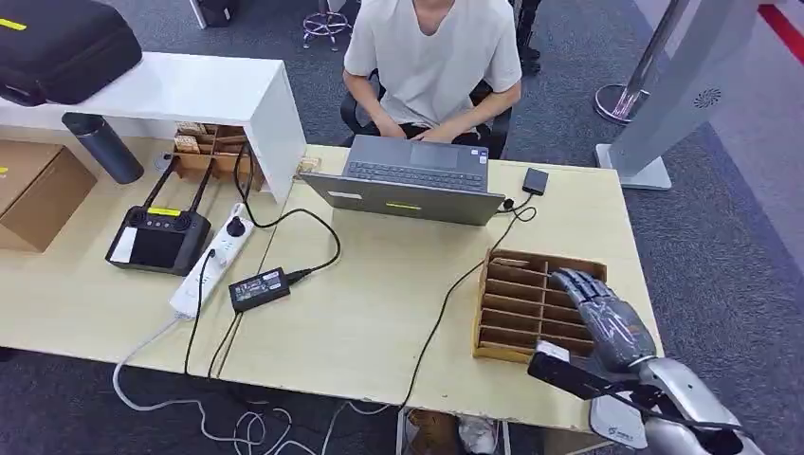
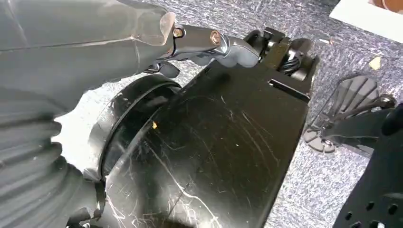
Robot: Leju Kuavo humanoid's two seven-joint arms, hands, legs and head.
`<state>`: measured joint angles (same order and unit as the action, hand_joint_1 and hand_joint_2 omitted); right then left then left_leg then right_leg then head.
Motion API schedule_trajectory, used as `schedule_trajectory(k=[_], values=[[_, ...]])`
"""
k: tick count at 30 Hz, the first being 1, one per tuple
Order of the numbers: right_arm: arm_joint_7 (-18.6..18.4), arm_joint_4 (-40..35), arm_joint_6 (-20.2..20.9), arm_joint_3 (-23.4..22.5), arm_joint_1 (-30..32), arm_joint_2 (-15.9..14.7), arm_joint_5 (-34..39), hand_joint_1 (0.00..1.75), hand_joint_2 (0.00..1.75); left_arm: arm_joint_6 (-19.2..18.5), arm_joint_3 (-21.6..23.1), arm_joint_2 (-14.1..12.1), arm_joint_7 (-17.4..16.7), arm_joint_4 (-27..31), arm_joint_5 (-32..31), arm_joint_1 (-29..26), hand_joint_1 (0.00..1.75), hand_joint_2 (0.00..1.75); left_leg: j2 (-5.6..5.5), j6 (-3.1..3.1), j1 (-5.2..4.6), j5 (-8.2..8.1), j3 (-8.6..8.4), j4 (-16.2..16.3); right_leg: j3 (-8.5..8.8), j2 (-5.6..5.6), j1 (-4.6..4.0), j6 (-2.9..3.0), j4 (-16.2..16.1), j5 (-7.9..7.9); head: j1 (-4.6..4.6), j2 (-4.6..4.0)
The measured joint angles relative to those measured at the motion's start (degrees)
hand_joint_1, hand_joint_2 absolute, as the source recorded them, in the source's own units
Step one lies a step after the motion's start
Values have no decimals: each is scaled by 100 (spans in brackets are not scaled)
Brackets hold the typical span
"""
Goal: Pass the card to the sensor for recognition and then transmit it.
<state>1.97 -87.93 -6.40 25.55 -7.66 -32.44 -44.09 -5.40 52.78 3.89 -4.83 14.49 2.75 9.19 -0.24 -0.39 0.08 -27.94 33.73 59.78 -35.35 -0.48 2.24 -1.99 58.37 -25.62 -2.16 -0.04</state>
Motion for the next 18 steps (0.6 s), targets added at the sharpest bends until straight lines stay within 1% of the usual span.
schedule_trajectory(k=[9,18], values=[[28,107,-61,-196,83,35,-188,0,175,-52,-2,37,9,20,0,1,0,175,0,-1,1,-1,0,0,0,0,-2,0,1,0,-2,0],[72,129,-175,-212,65,122,-306,0,175,-79,-2,46,6,20,0,1,0,175,1,-1,1,-1,1,0,0,0,-2,0,1,0,-2,0]])
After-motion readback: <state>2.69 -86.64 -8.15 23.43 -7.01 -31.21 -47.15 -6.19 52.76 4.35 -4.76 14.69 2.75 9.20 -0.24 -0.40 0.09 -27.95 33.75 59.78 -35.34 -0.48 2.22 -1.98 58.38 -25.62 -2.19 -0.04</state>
